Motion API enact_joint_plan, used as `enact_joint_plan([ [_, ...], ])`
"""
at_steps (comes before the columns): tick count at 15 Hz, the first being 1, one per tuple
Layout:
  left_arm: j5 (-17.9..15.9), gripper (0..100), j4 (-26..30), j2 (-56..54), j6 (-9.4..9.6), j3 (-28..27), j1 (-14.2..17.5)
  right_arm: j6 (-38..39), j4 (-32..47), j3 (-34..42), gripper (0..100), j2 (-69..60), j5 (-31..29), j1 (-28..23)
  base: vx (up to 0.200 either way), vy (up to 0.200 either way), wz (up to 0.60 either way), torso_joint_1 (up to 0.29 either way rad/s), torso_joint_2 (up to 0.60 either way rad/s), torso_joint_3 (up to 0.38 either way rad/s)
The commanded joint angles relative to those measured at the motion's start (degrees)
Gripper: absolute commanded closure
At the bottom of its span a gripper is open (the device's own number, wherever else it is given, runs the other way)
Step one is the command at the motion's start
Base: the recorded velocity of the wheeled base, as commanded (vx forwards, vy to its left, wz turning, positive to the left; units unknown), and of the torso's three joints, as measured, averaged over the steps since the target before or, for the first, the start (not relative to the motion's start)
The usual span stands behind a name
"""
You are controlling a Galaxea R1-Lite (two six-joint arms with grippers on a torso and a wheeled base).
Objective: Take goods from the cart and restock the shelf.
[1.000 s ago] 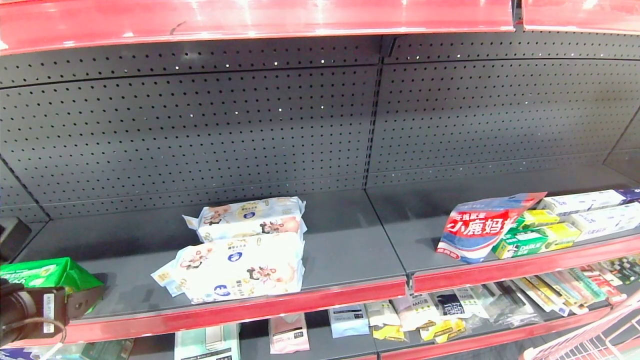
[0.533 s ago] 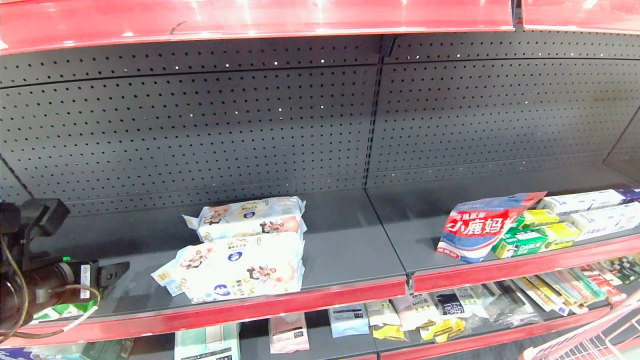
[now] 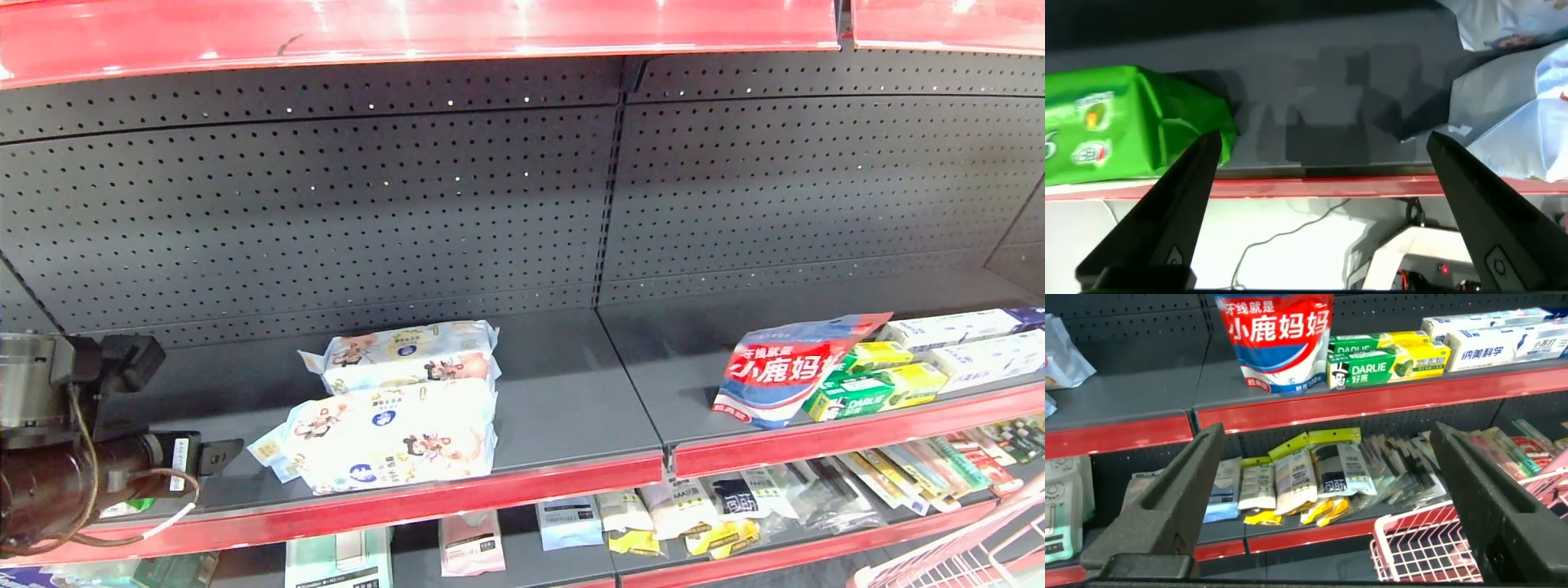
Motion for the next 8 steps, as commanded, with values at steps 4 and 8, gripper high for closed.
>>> enact_joint_plan([
  [4, 0.1, 0, -5.1, 5.0, -0.16, -0.2, -2.1, 0.0, 0.0, 0.0, 0, 0.0, 0.0, 0.0, 0.0, 0.0, 0.0, 0.0, 0.0, 0.0],
  [8, 0.1, 0, -5.2, 6.1, -0.25, -0.2, -3.1, 0.0, 0.0, 0.0, 0, 0.1, 0.0, 0.0, 0.0, 0.0, 0.0, 0.0, 0.0, 0.0],
])
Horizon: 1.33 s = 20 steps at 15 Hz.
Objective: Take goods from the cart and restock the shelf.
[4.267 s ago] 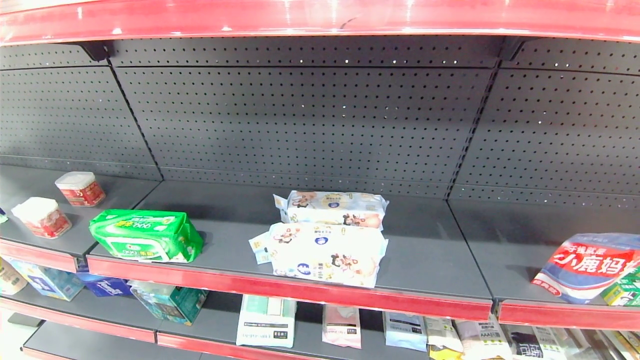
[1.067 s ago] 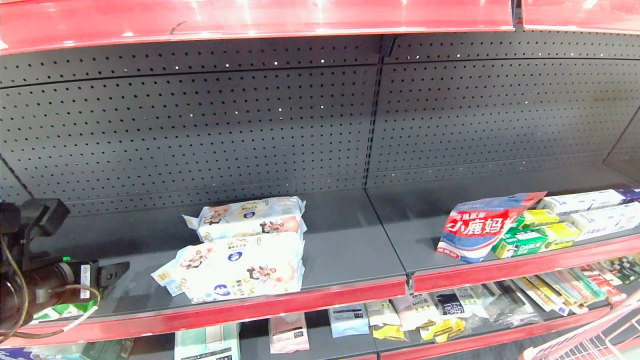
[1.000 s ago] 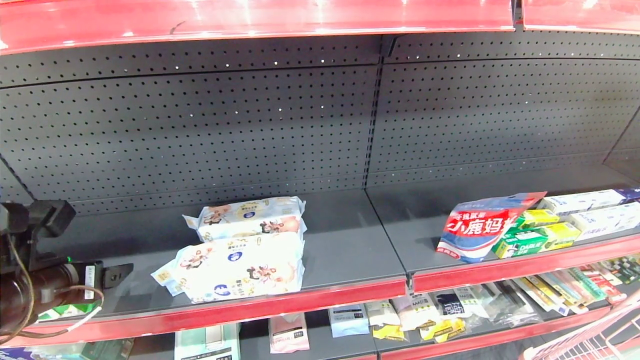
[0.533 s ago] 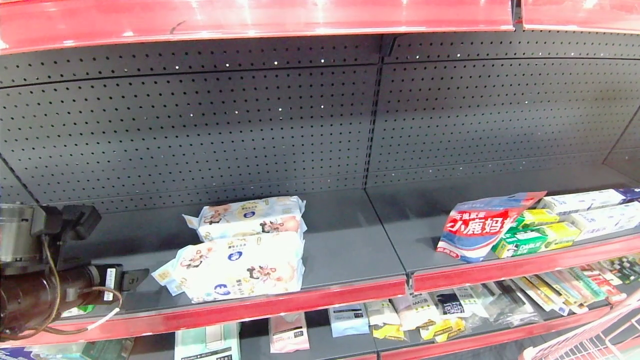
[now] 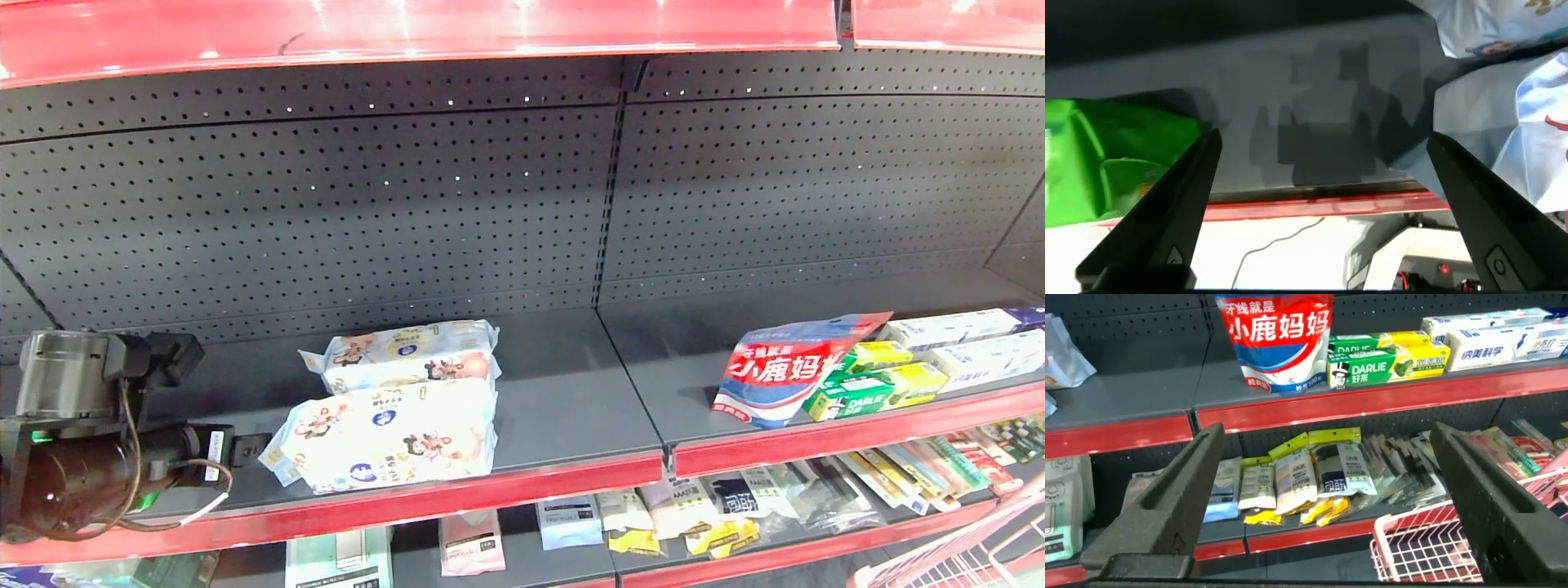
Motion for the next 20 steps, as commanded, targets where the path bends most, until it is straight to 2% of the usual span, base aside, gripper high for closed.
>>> enact_joint_plan([
  [1, 0.0, 0, -0.2, 1.1, -0.01, -0.2, -1.0, 0.0, 0.0, 0.0, 0, 0.1, 0.0, 0.0, 0.0, 0.0, 0.0, 0.0, 0.0, 0.0],
  [4, 0.1, 0, -1.3, 1.8, -0.09, -0.1, -2.7, 0.0, 0.0, 0.0, 0, 0.1, 0.0, 0.0, 0.0, 0.0, 0.0, 0.0, 0.0, 0.0],
  [20, 0.0, 0, -1.3, 3.3, -0.09, -1.4, -4.5, 0.0, 0.0, 0.0, 0, 0.1, 0.1, 0.0, 0.0, 0.0, 0.0, 0.0, 0.0, 0.0],
])
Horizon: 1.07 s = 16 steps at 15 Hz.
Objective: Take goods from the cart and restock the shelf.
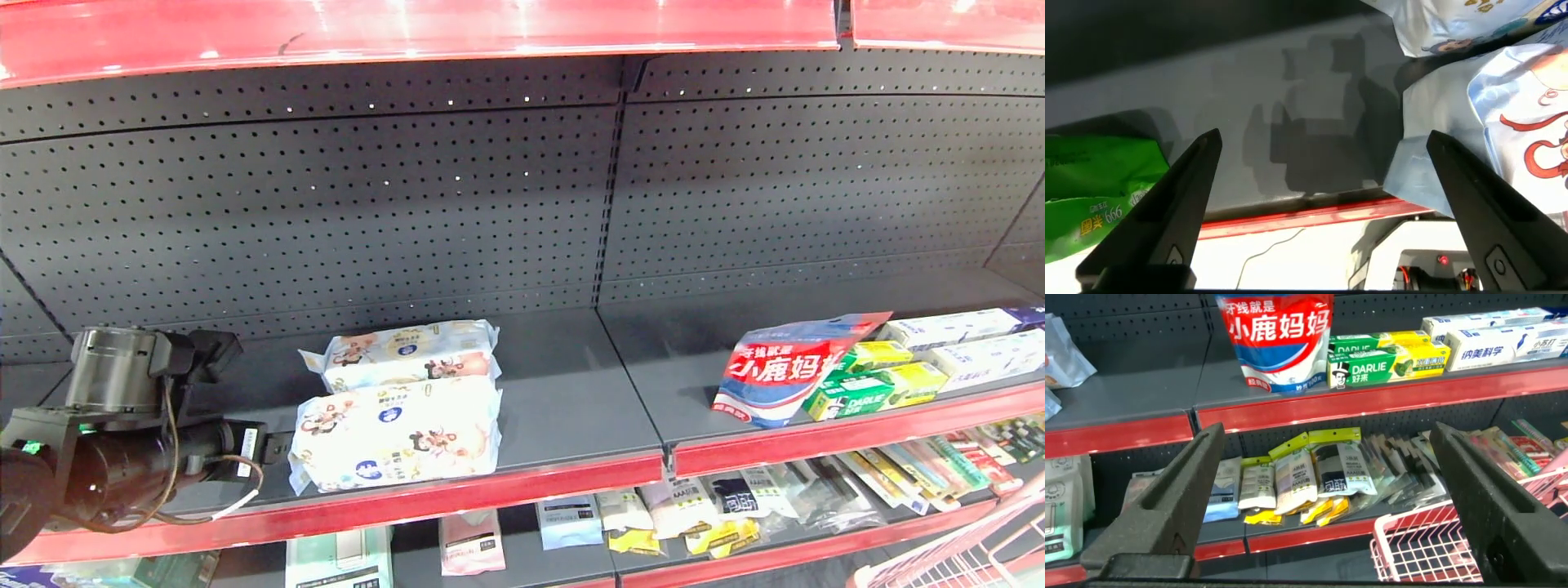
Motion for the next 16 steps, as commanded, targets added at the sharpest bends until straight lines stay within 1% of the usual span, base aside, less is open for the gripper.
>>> enact_joint_plan([
  [1, 0.0, 0, 0.0, -0.1, -0.01, 0.0, -0.6, 0.0, 0.0, 0.0, 0, 0.0, 0.0, 0.0, 0.0, 0.0, 0.0, 0.0, 0.0, 0.0],
  [4, 0.1, 0, 0.0, -0.1, -0.01, -0.1, -1.2, 0.0, 0.0, 0.0, 0, 0.0, 0.0, 0.0, 0.0, 0.0, 0.0, 0.0, 0.0, 0.0],
  [16, 0.2, 0, -0.1, -0.7, -0.01, 0.1, -1.5, 0.0, 0.0, 0.0, 0, 0.0, 0.0, 0.0, 0.0, 0.0, 0.0, 0.0, 0.0, 0.0],
])
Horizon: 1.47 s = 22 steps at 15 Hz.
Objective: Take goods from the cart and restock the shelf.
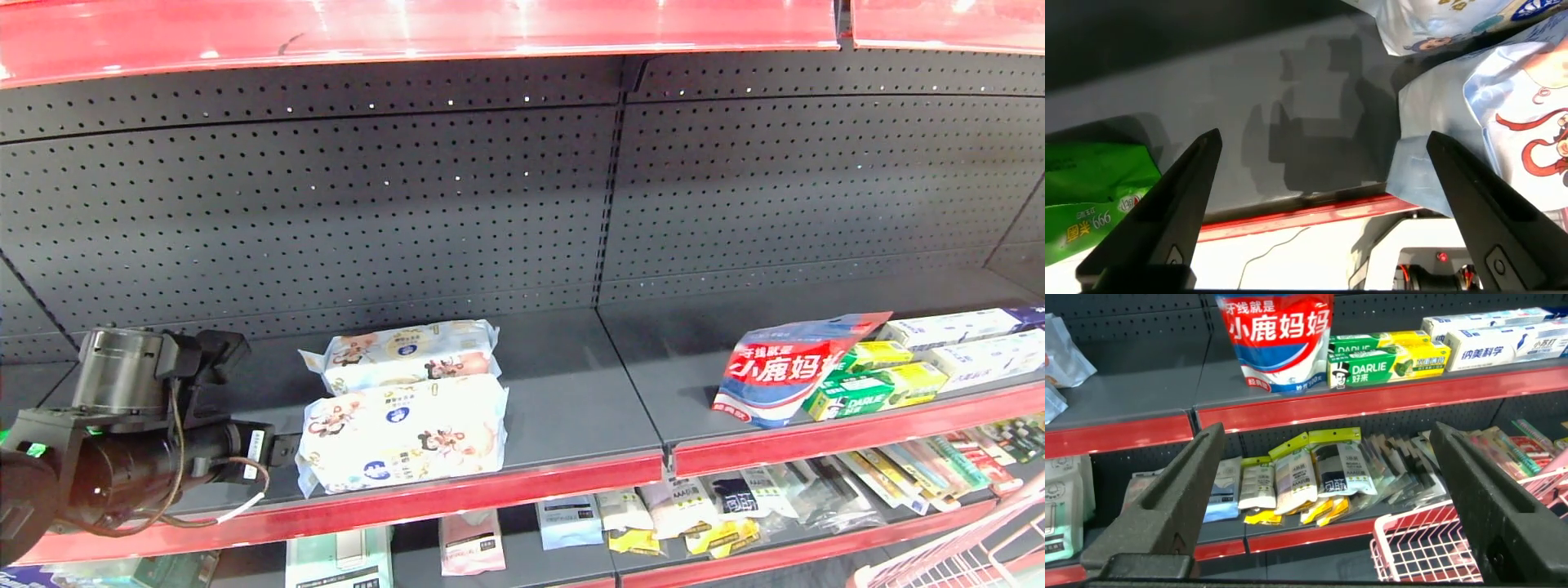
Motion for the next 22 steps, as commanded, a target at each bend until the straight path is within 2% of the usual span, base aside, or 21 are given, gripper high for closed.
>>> enact_joint_plan([
  [1, 0.1, 0, -0.1, -0.8, -0.01, 0.1, 0.4, 0.0, 0.0, 0.0, 0, 0.0, 0.0, 0.0, 0.0, 0.0, 0.0, 0.0, 0.0, 0.0],
  [4, 0.1, 0, -0.1, -2.6, 0.08, 0.7, 1.6, 0.0, 0.0, 0.0, 0, 0.0, 0.0, 0.0, 0.0, 0.0, 0.0, 0.0, 0.0, 0.0],
  [10, 0.1, 0, 0.1, -7.9, 0.43, 2.6, 1.8, 0.0, 0.0, 0.0, 0, 0.1, 0.0, 0.0, 0.0, 0.0, 0.0, 0.0, 0.0, 0.0],
  [18, -0.3, 0, 0.6, -22.3, 0.61, 11.0, 4.6, 0.0, 0.0, 0.0, 0, 0.0, 0.0, 0.0, 0.0, 0.0, 0.0, 0.0, 0.0, 0.0],
  [22, -0.9, 0, 2.2, -28.8, 0.61, 11.7, 5.4, 0.0, 0.0, 0.0, 0, 0.0, 0.1, 0.0, 0.0, 0.0, 0.0, 0.0, 0.0, 0.0],
])
